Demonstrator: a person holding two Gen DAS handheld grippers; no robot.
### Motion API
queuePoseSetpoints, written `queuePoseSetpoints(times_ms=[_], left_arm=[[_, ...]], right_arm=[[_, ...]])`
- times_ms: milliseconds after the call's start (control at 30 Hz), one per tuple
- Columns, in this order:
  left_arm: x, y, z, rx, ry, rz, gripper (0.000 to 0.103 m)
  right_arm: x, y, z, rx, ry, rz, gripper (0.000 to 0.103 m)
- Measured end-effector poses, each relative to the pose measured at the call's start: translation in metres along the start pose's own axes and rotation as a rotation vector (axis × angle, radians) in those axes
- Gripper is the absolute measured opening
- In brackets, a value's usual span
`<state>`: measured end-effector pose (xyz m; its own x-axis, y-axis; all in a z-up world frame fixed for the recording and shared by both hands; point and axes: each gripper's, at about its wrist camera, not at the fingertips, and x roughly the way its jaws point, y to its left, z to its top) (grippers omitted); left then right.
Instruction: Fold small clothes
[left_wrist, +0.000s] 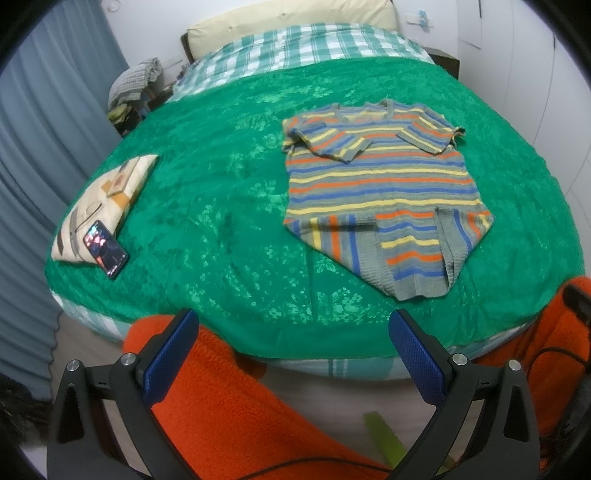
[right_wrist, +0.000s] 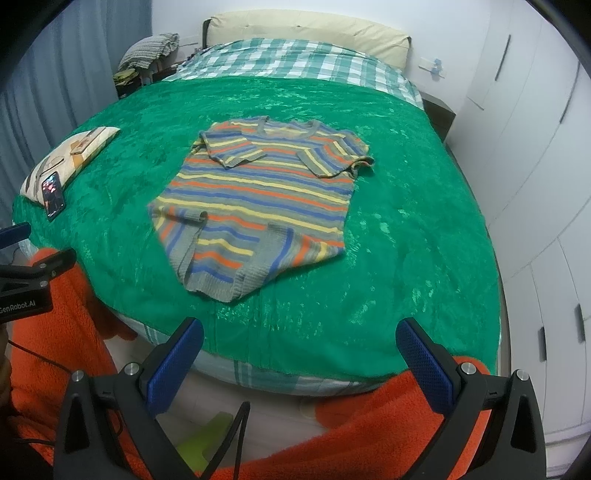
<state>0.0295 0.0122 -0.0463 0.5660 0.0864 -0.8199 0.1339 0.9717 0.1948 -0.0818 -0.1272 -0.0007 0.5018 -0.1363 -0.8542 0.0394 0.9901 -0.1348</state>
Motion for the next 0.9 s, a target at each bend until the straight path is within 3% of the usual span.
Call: queuePoseSetpoints(times_ms=[100, 200, 400, 467, 533, 567, 600, 667, 767, 900], left_arm=[[0.009, 0.011, 0.003, -0.023, 0.002, 0.013, 0.103], [0.019, 0.025, 0.005, -0.054, 0.021, 0.026, 0.103], [0.025, 0.040, -0.003, -0.112, 0.061, 0.010, 0.103], [0.025, 0.043, -0.008, -0.125, 0.073, -0.004, 0.103], [0.026, 0.043, -0.011, -0.132, 0.080, -0.010, 0.103], [0.029, 0.043, -0.013, -0.135, 0.091, -0.020, 0.103], [0.031, 0.043, -0.014, -0.137, 0.102, -0.028, 0.103], [0.032, 0.045, -0.016, -0.142, 0.107, -0.042, 0.103], [0.034, 0.052, -0.018, -0.157, 0.089, -0.053, 0.103], [0.047, 0.055, -0.014, -0.174, 0.076, -0.116, 0.103]], right_arm=[[0.019, -0.007, 0.014, -0.057, -0.043, 0.066, 0.103], [0.067, -0.017, 0.041, -0.103, -0.029, 0.054, 0.103], [0.176, 0.008, 0.092, -0.205, 0.110, 0.218, 0.099], [0.209, 0.023, 0.098, -0.280, 0.176, 0.173, 0.094], [0.232, 0.029, 0.099, -0.296, 0.226, 0.182, 0.090], [0.244, 0.031, 0.098, -0.306, 0.253, 0.217, 0.073], [0.255, 0.033, 0.094, -0.330, 0.292, 0.266, 0.035], [0.251, 0.028, 0.089, -0.353, 0.294, 0.271, 0.015], [0.206, 0.004, 0.074, -0.331, 0.279, 0.327, 0.010], [0.145, -0.043, 0.020, -0.276, 0.332, 0.345, 0.011]])
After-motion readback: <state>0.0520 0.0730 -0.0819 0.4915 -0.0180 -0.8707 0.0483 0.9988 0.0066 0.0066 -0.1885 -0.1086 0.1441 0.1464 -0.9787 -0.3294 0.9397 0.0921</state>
